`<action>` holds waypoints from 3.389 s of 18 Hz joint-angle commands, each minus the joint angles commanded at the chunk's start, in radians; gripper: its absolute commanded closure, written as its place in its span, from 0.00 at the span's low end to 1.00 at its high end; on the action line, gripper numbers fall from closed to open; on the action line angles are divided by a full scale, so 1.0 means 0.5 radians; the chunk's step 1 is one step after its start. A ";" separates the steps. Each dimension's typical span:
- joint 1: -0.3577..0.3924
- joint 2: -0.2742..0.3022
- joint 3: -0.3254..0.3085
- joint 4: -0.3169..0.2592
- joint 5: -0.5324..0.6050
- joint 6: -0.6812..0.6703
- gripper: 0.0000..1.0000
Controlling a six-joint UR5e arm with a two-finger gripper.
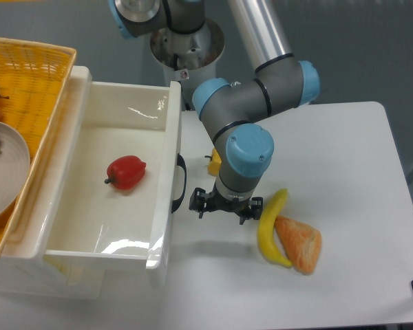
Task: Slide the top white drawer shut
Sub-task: 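Move the gripper to the front face of the open white drawer, then push the drawer front with the gripper, sliding the drawer into the cabinet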
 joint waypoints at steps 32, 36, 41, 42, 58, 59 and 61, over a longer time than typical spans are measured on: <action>-0.015 0.055 0.003 -0.064 -0.132 0.000 0.00; -0.028 0.058 0.000 -0.068 -0.138 0.000 0.00; -0.052 0.092 0.000 -0.113 -0.138 -0.003 0.00; -0.055 0.098 0.000 -0.120 -0.138 -0.003 0.00; -0.172 0.132 0.000 -0.123 -0.138 -0.031 0.00; -0.172 0.132 0.000 -0.126 -0.138 -0.034 0.00; -0.196 0.135 0.000 -0.126 -0.138 -0.034 0.00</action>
